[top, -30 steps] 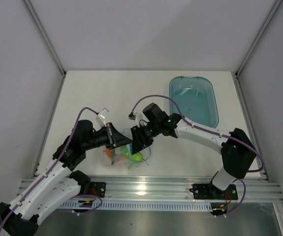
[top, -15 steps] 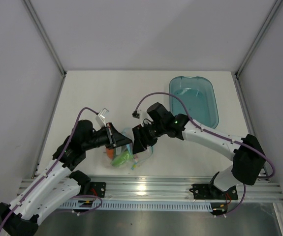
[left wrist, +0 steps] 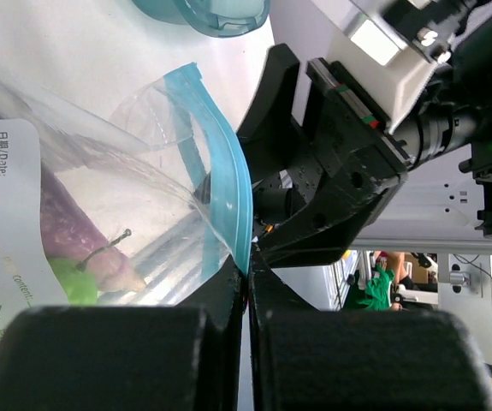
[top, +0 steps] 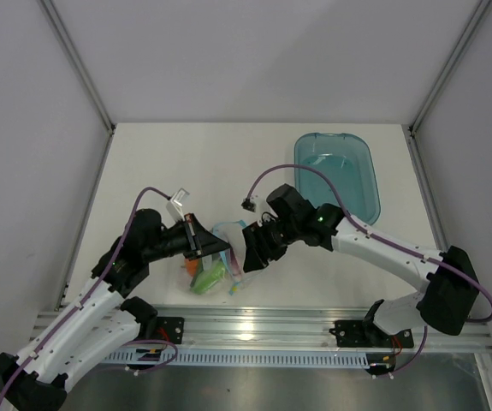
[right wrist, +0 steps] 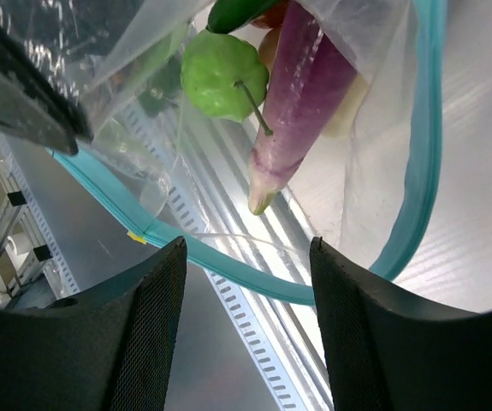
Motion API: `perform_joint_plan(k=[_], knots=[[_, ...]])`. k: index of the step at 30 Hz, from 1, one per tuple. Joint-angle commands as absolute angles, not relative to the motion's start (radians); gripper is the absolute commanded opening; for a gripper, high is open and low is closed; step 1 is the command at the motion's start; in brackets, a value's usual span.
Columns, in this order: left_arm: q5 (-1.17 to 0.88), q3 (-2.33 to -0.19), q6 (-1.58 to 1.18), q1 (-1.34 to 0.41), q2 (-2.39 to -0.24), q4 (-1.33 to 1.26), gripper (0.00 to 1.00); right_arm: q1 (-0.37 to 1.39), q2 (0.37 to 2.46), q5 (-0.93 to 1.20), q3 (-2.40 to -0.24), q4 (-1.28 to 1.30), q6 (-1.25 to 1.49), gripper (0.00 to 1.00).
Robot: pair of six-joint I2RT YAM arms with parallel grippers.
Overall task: Place the food in the zip-top bag and seal the zipper
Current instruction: Place the fake vegetable in the zipper food storage bag.
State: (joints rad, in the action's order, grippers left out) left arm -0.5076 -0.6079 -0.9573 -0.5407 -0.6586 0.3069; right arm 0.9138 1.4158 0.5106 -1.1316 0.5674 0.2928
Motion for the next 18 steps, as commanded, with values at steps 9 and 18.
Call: perform_joint_plan(k=[9, 18], knots=[[-0.463, -0.617, -1.003, -0.537, -0.637, 0.264, 0.01, 0.954, 1.201, 0.416, -1.108, 0.623, 0.4, 0.61], [-0.452, -0.612, -1.054, -0.537, -0.673, 0.192, 0.0, 1.084, 1.223, 0.324, -1.045, 0.485, 0.613, 0.62]])
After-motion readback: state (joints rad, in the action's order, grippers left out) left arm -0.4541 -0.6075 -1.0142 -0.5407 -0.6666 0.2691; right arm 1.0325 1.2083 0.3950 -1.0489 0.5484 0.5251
